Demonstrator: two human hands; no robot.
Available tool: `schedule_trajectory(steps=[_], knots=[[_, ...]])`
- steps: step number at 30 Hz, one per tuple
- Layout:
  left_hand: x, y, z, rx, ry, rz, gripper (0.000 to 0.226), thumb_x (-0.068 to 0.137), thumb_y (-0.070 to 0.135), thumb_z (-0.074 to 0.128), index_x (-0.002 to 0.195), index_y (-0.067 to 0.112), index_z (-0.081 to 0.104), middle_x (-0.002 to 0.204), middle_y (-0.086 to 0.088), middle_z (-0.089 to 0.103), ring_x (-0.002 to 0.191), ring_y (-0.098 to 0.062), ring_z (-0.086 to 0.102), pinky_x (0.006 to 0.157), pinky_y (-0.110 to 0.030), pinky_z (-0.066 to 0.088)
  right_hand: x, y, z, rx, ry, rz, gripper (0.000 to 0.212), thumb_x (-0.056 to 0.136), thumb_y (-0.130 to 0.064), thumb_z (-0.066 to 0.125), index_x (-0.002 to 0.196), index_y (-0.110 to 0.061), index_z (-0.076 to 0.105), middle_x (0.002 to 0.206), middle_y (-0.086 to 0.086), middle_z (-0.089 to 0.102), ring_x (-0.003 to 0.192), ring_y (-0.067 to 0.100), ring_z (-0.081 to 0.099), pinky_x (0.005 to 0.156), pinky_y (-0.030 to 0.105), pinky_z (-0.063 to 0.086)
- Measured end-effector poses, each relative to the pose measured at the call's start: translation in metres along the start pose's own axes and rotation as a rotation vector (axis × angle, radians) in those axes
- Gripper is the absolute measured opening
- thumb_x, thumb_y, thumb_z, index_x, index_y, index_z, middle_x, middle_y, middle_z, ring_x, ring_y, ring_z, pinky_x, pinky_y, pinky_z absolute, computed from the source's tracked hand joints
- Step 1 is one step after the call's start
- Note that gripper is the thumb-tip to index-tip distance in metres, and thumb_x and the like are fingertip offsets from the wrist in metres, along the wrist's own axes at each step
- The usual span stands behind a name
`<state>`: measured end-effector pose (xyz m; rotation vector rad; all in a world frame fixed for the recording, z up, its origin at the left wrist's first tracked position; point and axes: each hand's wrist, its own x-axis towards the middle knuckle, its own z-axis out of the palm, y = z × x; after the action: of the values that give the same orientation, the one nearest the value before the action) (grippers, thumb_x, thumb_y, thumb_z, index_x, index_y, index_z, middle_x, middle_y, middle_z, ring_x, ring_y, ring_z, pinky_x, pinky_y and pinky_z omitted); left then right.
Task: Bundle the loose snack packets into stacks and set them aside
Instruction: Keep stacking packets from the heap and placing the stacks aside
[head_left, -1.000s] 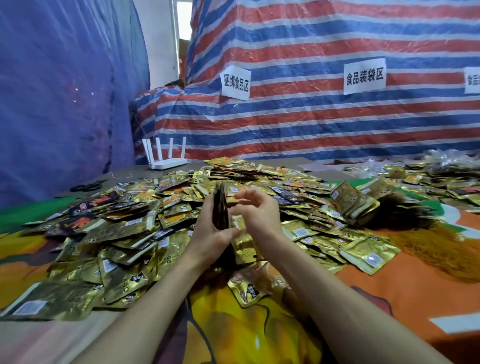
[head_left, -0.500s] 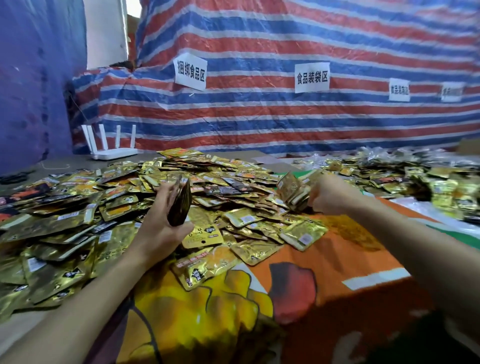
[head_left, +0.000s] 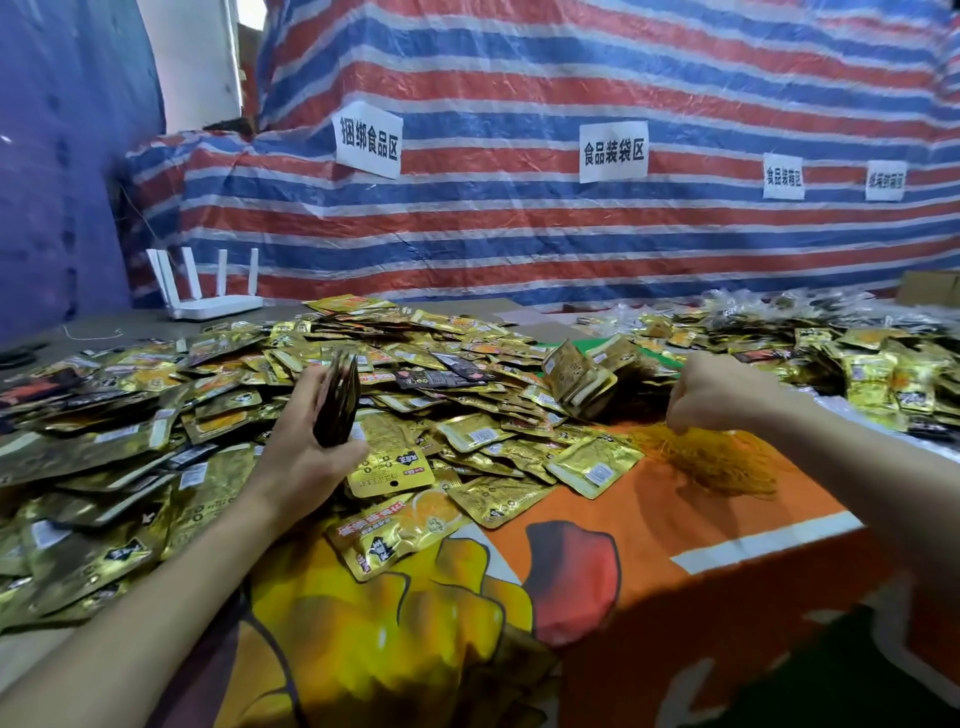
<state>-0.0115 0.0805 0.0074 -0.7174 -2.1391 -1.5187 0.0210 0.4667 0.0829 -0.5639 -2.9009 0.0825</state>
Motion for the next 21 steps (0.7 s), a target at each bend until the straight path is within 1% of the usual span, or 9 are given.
schedule_trajectory(steps=[2, 5, 7, 9, 11, 13, 16, 19, 21], knots=[[0.0, 0.001, 0.0, 0.004, -0.005, 0.0, 0.049, 0.07, 0.012, 0.064, 0.117, 0.012, 0.048, 0.082, -0.027, 0.04, 0.071, -0.042, 0.043, 0.06, -0.058, 0.044, -0.001, -0.003, -0.002, 0.026, 0.021, 0.03, 0.011, 0.073, -0.019, 0.079, 0.082, -0.018, 0.074, 0.076, 0.003, 0.069, 0.076, 0.025, 0.066, 0.075, 0.037, 0.054], [0.0, 0.001, -0.001, -0.009, -0.006, -0.01, 0.05, 0.069, 0.012, 0.064, 0.116, 0.01, 0.048, 0.082, -0.031, 0.038, 0.069, -0.044, 0.042, 0.059, -0.057, 0.043, -0.001, -0.006, -0.004, 0.03, 0.037, 0.061, 0.016, 0.072, -0.017, 0.078, 0.084, -0.013, 0.068, 0.075, 0.005, 0.068, 0.073, 0.025, 0.064, 0.077, 0.037, 0.054], [0.001, 0.003, 0.0, -0.047, 0.006, -0.013, 0.044, 0.069, 0.011, 0.063, 0.111, 0.014, 0.05, 0.082, -0.033, 0.04, 0.065, -0.042, 0.042, 0.057, -0.054, 0.042, 0.0, -0.008, -0.003, 0.058, 0.069, 0.068, 0.014, 0.075, -0.014, 0.073, 0.083, -0.01, 0.062, 0.074, 0.006, 0.064, 0.069, 0.024, 0.06, 0.071, 0.034, 0.049], [0.003, 0.004, 0.0, -0.102, 0.023, -0.025, 0.043, 0.069, 0.009, 0.061, 0.11, 0.019, 0.051, 0.082, -0.034, 0.041, 0.068, -0.046, 0.045, 0.06, -0.052, 0.045, 0.0, -0.014, -0.004, 0.097, 0.127, 0.054, 0.006, 0.079, -0.013, 0.066, 0.082, -0.009, 0.062, 0.074, 0.007, 0.063, 0.068, 0.025, 0.058, 0.066, 0.032, 0.045], [0.005, 0.003, -0.001, -0.164, 0.048, -0.059, 0.05, 0.066, 0.009, 0.059, 0.115, 0.019, 0.052, 0.078, -0.023, 0.046, 0.074, -0.042, 0.052, 0.068, -0.046, 0.047, 0.0, -0.025, -0.006, 0.155, 0.183, 0.006, 0.007, 0.081, -0.013, 0.064, 0.081, -0.008, 0.069, 0.074, 0.008, 0.068, 0.068, 0.028, 0.063, 0.064, 0.034, 0.051], [0.007, 0.003, -0.004, -0.24, 0.071, -0.1, 0.052, 0.064, 0.009, 0.057, 0.116, 0.017, 0.054, 0.074, -0.007, 0.05, 0.081, -0.029, 0.059, 0.076, -0.039, 0.049, -0.002, -0.043, -0.007, 0.249, 0.195, -0.075, 0.012, 0.081, -0.011, 0.064, 0.077, -0.007, 0.074, 0.074, 0.011, 0.072, 0.068, 0.027, 0.066, 0.061, 0.034, 0.055], [0.01, 0.006, -0.008, -0.404, 0.052, -0.159, 0.052, 0.06, 0.005, 0.055, 0.112, 0.011, 0.056, 0.076, -0.006, 0.052, 0.076, -0.023, 0.057, 0.075, -0.04, 0.047, -0.009, -0.082, -0.003, 0.519, 0.086, -0.248, 0.01, 0.086, -0.01, 0.069, 0.081, -0.006, 0.077, 0.078, 0.01, 0.074, 0.072, 0.024, 0.068, 0.066, 0.037, 0.062], [0.008, 0.011, -0.01, -0.524, 0.014, -0.262, 0.059, 0.057, 0.005, 0.055, 0.115, 0.002, 0.058, 0.092, -0.016, 0.061, 0.073, -0.024, 0.053, 0.069, -0.038, 0.048, -0.02, -0.131, 0.007, 0.789, -0.09, -0.359, 0.005, 0.088, -0.016, 0.074, 0.084, -0.016, 0.078, 0.079, 0.0, 0.072, 0.072, 0.012, 0.062, 0.054, 0.021, 0.048], [0.006, 0.014, -0.009, -0.563, -0.036, -0.349, 0.064, 0.058, 0.008, 0.056, 0.12, 0.0, 0.06, 0.096, -0.016, 0.065, 0.071, -0.024, 0.053, 0.065, -0.036, 0.05, -0.024, -0.165, 0.015, 0.908, -0.175, -0.398, 0.006, 0.088, -0.023, 0.076, 0.082, -0.025, 0.078, 0.083, -0.005, 0.073, 0.073, 0.008, 0.06, 0.052, 0.017, 0.043]])
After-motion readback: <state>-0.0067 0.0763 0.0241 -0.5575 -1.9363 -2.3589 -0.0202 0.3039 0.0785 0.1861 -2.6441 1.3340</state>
